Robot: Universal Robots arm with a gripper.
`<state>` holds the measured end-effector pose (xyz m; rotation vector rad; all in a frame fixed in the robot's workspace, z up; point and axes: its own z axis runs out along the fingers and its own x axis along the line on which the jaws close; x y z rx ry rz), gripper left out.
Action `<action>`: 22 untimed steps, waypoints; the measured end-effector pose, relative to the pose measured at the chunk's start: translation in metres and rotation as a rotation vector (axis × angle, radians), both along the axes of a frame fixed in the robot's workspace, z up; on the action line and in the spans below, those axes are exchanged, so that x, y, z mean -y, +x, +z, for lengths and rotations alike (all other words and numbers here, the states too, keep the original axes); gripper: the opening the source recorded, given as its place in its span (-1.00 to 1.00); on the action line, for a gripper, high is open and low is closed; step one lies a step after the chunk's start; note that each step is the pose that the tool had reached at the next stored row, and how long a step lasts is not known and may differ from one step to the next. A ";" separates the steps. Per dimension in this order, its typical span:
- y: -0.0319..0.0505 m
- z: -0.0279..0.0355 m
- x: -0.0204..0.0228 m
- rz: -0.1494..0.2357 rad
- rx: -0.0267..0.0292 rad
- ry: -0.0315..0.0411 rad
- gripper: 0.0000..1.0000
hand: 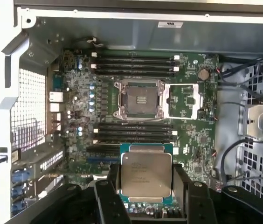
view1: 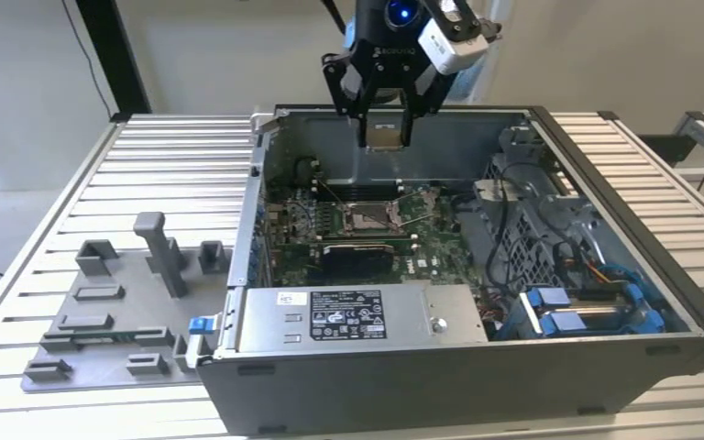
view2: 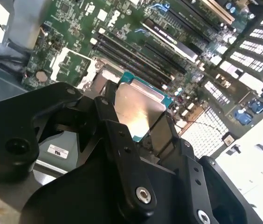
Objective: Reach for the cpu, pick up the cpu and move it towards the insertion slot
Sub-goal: 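Pick up the cpu and move it towards the insertion slot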
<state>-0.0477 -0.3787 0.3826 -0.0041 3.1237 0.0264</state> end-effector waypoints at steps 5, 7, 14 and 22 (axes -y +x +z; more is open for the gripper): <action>-0.0009 -0.0012 -0.0162 0.000 -0.0001 -0.0039 -1.00; -0.0014 -0.0016 -0.0229 0.000 -0.0002 -0.0058 -1.00; -0.0025 -0.0023 -0.0441 0.000 -0.0004 -0.0110 -1.00; -0.0018 -0.0024 -0.0560 0.000 -0.0004 -0.0123 -1.00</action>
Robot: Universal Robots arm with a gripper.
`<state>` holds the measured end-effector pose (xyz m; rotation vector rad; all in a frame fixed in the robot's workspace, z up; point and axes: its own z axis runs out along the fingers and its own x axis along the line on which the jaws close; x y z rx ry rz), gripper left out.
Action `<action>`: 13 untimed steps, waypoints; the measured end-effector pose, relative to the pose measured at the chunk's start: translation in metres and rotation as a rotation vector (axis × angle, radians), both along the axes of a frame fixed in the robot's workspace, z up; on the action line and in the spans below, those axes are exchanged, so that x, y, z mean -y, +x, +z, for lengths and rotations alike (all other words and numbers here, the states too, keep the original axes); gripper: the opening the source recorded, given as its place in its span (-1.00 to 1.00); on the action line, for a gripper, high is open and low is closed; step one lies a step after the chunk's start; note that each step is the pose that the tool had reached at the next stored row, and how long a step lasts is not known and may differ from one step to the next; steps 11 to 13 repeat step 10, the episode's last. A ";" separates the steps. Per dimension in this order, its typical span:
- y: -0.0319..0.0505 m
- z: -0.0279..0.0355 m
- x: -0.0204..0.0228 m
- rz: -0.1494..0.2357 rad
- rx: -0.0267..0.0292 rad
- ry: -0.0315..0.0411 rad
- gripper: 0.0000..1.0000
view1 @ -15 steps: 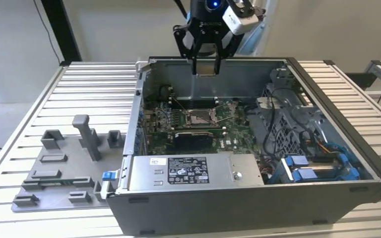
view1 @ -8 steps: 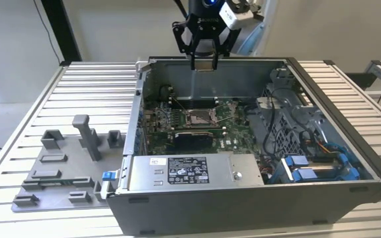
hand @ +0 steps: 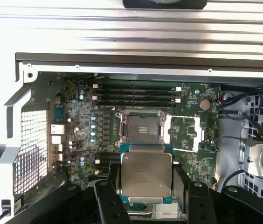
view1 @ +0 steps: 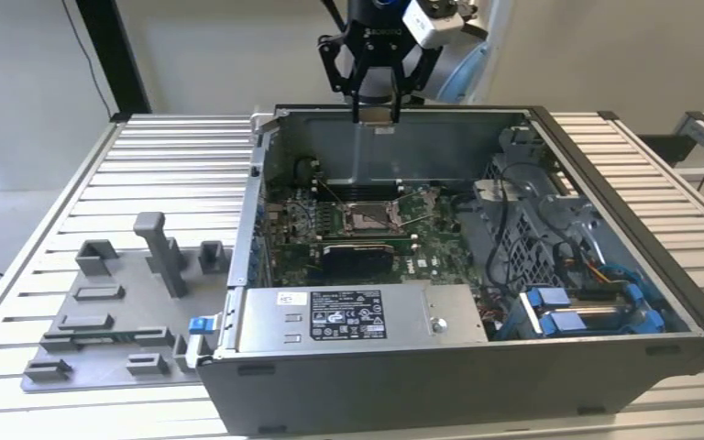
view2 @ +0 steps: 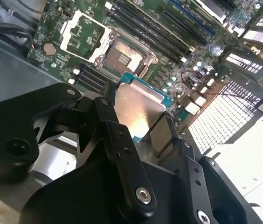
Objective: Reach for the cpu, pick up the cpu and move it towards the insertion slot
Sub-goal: 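Pick up the cpu and move it towards the insertion slot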
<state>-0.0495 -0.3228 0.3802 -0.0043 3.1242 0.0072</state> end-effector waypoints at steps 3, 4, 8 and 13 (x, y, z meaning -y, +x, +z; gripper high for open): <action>0.0004 -0.0001 -0.0003 -0.005 0.0001 0.0003 -1.00; 0.0004 -0.0002 -0.0003 -0.008 0.0002 0.0004 -1.00; 0.0004 -0.0002 -0.0004 -0.012 0.0000 0.0001 -1.00; 0.0004 -0.0002 -0.0004 -0.013 -0.0001 0.0001 -1.00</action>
